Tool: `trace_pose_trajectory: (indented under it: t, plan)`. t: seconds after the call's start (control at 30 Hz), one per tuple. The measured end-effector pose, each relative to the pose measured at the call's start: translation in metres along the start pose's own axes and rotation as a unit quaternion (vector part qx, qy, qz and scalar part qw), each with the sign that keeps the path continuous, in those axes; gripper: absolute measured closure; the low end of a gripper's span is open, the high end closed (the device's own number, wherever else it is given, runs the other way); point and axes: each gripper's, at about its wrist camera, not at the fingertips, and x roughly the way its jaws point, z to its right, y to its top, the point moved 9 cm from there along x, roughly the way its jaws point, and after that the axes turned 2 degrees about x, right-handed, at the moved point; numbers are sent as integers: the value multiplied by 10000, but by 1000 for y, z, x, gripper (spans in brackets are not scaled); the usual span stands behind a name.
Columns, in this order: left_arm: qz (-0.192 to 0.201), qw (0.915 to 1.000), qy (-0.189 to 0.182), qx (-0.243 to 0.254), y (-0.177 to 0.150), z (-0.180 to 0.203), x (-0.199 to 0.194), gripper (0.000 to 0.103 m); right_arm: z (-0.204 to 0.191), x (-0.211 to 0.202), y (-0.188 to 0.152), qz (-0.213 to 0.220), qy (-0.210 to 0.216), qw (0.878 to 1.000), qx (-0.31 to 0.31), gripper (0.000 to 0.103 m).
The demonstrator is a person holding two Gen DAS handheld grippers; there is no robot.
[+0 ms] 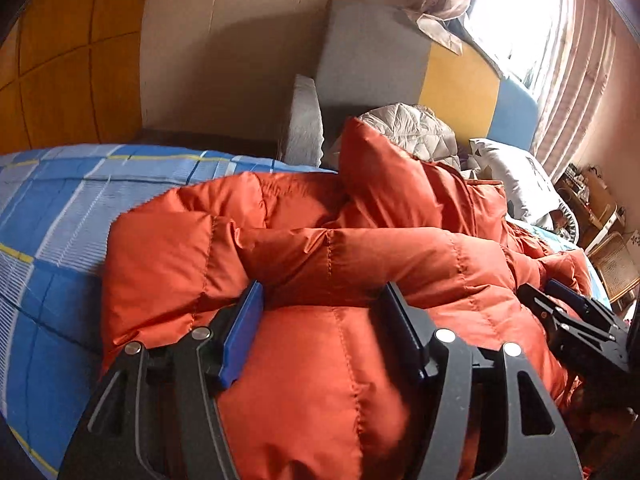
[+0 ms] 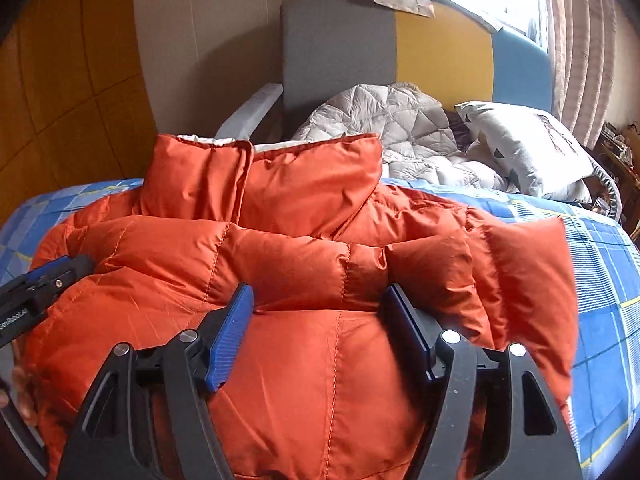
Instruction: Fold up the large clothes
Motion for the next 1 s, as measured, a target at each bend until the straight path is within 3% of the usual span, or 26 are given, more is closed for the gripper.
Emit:
trace_pose_trajectory:
  t: [0.17,0.47,0.53,0.6,0.7,0.83,1.0]
  plan:
    - [-60,9997,-97,-235,-6,-8,11,42,-2,17,-7,-134,107,9999,0,34]
    - [-125,9996,15,-239,-6,-9,13,42,-4,25,-13,-326,104,9994,-21,34]
    - [-102,9997,153,-157,-6,-12,4,42,-4,25,-13,-327,140,9994,-2,33]
    - [-134,9996,244,-105,-9,-19,-3,42,-6,20,-11,-355,271,9990,-20,21]
    - [-112,9994,295,-135,-11,-28,-18,42,-14,7,-6,-404,317,9985,-196,14]
    - [-74,9984,469,-299,-17,-48,-36,42,-20,-18,-4,-246,540,9981,-175,14]
    - [22,9965,769,-314,-21,-62,-58,45,-8,-29,-11,-276,397,9988,-8,14]
